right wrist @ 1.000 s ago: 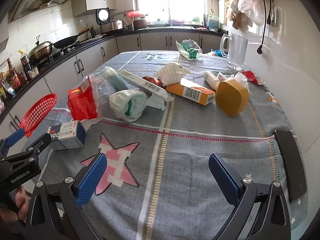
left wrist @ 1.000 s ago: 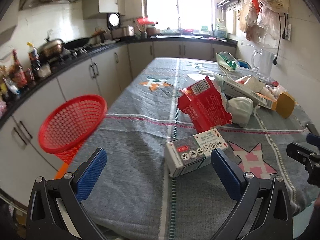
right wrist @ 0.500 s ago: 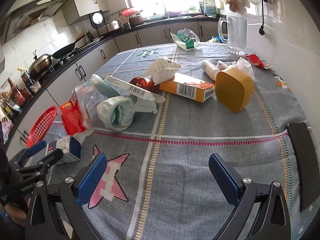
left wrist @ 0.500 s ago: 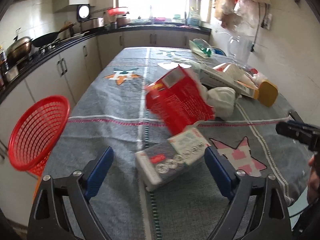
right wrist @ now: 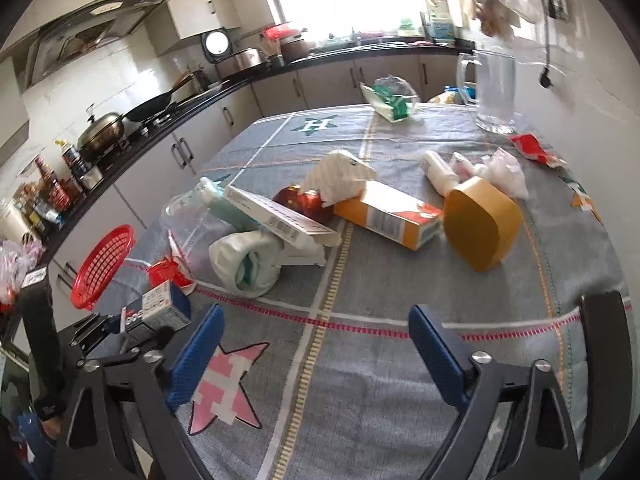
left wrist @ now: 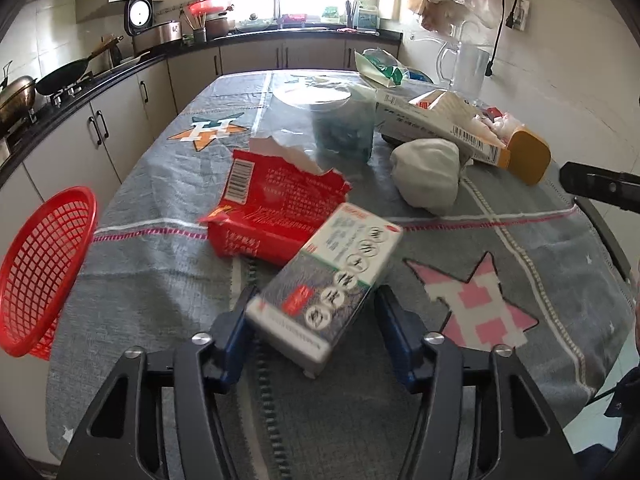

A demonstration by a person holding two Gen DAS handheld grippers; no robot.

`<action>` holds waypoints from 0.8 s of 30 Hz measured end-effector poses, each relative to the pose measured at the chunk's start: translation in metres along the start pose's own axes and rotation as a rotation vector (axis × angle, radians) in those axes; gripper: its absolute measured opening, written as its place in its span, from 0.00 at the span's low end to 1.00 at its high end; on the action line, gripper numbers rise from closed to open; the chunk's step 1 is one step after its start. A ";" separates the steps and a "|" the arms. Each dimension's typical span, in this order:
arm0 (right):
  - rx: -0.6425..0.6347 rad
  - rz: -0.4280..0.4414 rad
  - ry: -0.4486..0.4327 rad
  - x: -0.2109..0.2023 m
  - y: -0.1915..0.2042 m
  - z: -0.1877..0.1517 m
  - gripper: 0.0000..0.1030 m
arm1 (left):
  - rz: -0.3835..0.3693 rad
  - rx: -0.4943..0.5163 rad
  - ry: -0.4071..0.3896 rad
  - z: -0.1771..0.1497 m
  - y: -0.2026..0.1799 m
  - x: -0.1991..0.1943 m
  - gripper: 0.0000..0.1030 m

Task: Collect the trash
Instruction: 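Lift the medicine box with the left gripper while the right gripper grasps a white box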

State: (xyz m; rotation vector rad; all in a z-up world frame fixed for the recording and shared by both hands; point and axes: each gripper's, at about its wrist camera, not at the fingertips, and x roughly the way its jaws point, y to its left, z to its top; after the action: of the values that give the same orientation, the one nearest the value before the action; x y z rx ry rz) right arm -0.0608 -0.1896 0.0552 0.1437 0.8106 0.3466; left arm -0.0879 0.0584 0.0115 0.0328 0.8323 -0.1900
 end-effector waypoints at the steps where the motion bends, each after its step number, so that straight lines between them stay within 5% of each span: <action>1: -0.013 0.013 0.005 0.002 0.002 0.003 0.80 | -0.006 -0.004 -0.001 0.001 -0.001 0.000 0.48; 5: -0.083 0.031 0.009 0.007 0.013 0.022 0.66 | -0.020 -0.006 -0.010 0.004 -0.007 0.001 0.40; 17: -0.293 -0.017 0.115 0.081 0.054 0.072 0.55 | -0.035 -0.057 0.020 0.014 -0.002 0.008 0.41; 24: -0.271 -0.033 0.175 0.110 0.049 0.074 0.30 | -0.022 -0.052 -0.009 0.015 -0.003 0.008 0.37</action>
State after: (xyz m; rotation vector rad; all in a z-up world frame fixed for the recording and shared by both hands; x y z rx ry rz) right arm 0.0510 -0.1045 0.0434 -0.1548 0.9296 0.4389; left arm -0.0727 0.0524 0.0157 -0.0264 0.8281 -0.1893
